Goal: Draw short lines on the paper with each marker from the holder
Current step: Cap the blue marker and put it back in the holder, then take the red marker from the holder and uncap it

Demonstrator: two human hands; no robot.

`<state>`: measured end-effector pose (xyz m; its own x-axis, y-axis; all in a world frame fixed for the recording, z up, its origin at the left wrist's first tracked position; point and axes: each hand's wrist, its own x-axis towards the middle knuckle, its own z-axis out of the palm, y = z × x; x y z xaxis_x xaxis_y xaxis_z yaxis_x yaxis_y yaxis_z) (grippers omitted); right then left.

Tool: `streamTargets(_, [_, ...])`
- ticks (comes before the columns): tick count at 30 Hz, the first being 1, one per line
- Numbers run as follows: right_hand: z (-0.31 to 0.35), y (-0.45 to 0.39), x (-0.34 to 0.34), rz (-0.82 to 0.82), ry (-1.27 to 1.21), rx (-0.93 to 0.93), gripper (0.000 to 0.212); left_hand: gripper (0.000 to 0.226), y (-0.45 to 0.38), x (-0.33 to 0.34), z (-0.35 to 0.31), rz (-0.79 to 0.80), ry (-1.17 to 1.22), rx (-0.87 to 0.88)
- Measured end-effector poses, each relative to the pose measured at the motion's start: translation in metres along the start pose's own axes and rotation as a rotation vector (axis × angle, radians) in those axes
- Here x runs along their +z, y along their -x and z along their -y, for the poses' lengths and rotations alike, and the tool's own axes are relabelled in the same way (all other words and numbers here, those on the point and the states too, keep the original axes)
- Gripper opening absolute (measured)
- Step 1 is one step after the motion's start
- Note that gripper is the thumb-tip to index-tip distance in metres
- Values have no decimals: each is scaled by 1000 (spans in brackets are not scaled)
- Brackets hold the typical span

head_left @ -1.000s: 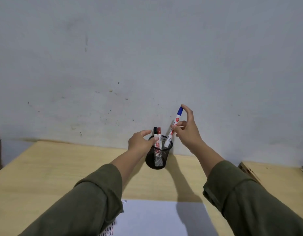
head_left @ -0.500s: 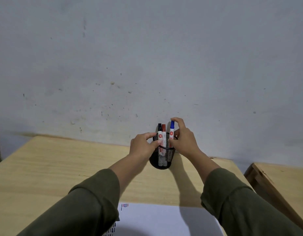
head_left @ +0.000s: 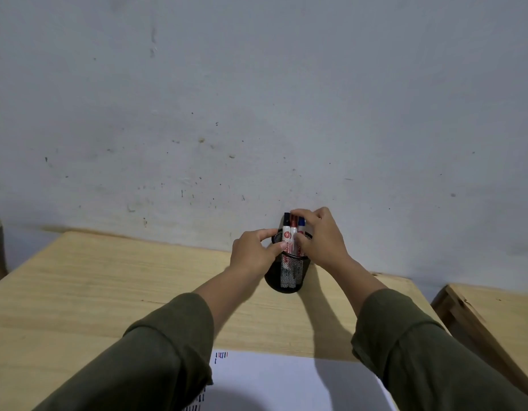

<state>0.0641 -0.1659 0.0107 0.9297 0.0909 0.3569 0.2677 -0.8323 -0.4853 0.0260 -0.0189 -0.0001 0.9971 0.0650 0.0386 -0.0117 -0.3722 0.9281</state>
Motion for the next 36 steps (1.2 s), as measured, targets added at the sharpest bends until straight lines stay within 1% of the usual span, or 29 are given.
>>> streamTargets(7, [4, 19, -1, -72, -270, 13, 33, 43, -3, 3, 3, -13, -12, 2])
streamTargets(10, [9, 22, -7, -120, -367, 71, 38, 43, -1, 2, 1, -30, -41, 11])
streamTargets(13, [21, 21, -25, -249, -544, 98, 47, 41, 4, -4, -7, -83, -41, 36])
streamTargets(16, [37, 21, -49, -333, -703, 81, 48, 34, 11, -16, -25, -151, 32, 104])
streamTargets(18, [48, 26, -63, -339, -792, 60, 45, 31, 18, -24, -41, -167, 116, 151])
streamTargets(20, [61, 38, -72, -279, -865, 37, 42, 29, 27, -31, -57, -124, 215, 199])
streamTargets(22, [72, 56, -74, -167, -928, 38, 39, 30, 39, -37, -70, -22, 332, 211])
streamTargets(25, [83, 84, -71, -18, -981, 73, 34, 32, 63, -46, -79, 155, 440, 175])
streamTargets(27, [89, 101, -72, 47, -1002, 90, 33, 30, 79, -51, -77, 210, 469, 144])
streamTargets(29, [93, 117, -74, 92, -1018, 112, 33, 26, 94, -57, -73, 151, 528, 114])
streamTargets(32, [94, 140, -77, 175, -1046, 124, 33, 11, 111, -65, -65, -28, 659, -5])
streamTargets(34, [92, 155, -76, 212, -1141, 129, 32, 2, 121, -69, -59, -157, 732, -80])
streamTargets(36, [94, 169, -74, 186, -1243, 154, 31, 16, 131, -70, -53, -246, 745, -132])
